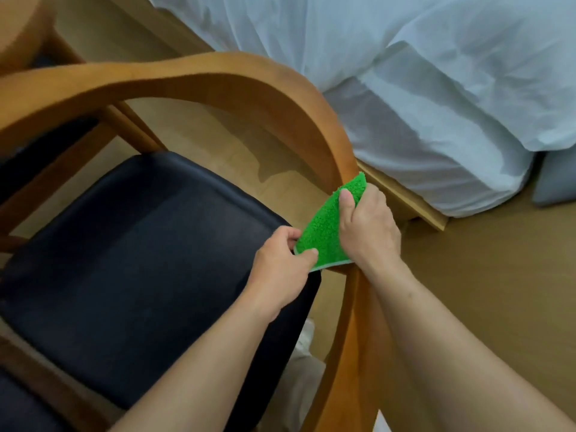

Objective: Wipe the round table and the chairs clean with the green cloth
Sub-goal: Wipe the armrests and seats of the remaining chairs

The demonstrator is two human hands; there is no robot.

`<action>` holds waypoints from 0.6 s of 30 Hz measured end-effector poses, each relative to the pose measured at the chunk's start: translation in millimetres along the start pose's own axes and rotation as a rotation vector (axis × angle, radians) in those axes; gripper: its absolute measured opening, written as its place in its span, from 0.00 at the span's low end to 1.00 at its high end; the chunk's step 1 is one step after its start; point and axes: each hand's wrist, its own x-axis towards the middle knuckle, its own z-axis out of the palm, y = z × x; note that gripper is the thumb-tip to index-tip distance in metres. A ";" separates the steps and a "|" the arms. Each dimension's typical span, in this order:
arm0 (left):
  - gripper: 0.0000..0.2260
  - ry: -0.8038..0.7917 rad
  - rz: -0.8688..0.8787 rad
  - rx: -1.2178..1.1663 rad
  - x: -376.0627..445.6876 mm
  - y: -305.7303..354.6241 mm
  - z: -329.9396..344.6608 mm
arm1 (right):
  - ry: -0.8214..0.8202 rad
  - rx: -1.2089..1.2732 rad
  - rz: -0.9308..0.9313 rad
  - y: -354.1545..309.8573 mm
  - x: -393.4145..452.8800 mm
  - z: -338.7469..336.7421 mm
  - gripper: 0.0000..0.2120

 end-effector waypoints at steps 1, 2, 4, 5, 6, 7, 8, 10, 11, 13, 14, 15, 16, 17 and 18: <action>0.10 0.003 -0.004 0.013 -0.9 3.8 -2.5 | 0.055 0.011 -0.052 -4.3 4.5 1.9 0.24; 0.11 0.008 -0.013 0.030 -1.2 6.8 -6.0 | 0.104 0.033 -0.108 -10.1 9.6 4.3 0.25; 0.13 0.028 -0.050 0.061 1.1 11.3 -14.3 | 0.165 0.065 -0.169 -22.9 21.8 8.5 0.27; 0.13 0.041 -0.073 0.070 2.9 14.0 -18.4 | 0.186 0.070 -0.172 -27.2 28.5 9.5 0.28; 0.14 0.051 -0.094 0.076 4.6 18.0 -23.0 | 0.203 0.077 -0.174 -30.3 34.4 9.0 0.28; 0.14 0.053 -0.106 0.082 4.9 22.8 -27.7 | 0.215 0.086 -0.186 -31.5 37.4 7.2 0.28; 0.14 0.066 -0.110 0.081 7.2 30.6 -31.8 | 0.217 0.097 -0.209 -33.1 42.7 3.8 0.27; 0.14 0.139 -0.116 0.040 16.4 51.0 -36.0 | 0.168 0.120 -0.272 -37.6 56.7 -3.8 0.25; 0.14 0.170 -0.131 0.008 20.5 63.0 -35.6 | 0.131 0.128 -0.301 -40.6 63.8 -6.5 0.24; 0.16 0.194 -0.188 -0.096 26.5 86.4 -29.4 | 0.056 0.146 -0.361 -51.8 82.3 -11.9 0.24; 0.17 0.190 -0.213 -0.163 29.5 97.2 -24.4 | 0.009 0.165 -0.396 -60.0 92.5 -16.1 0.25; 0.19 0.184 -0.228 -0.232 32.3 108.5 -19.8 | -0.046 0.192 -0.428 -69.2 102.3 -20.8 0.24; 0.20 0.181 -0.236 -0.302 36.1 118.9 -16.6 | -0.114 0.218 -0.454 -79.5 112.4 -24.3 0.24; 0.20 0.183 -0.242 -0.381 41.4 127.2 -13.9 | -0.195 0.232 -0.483 -89.5 123.6 -26.5 0.24; 0.21 0.189 -0.250 -0.462 44.7 135.3 -10.3 | -0.286 0.237 -0.509 -98.2 133.9 -28.2 0.24</action>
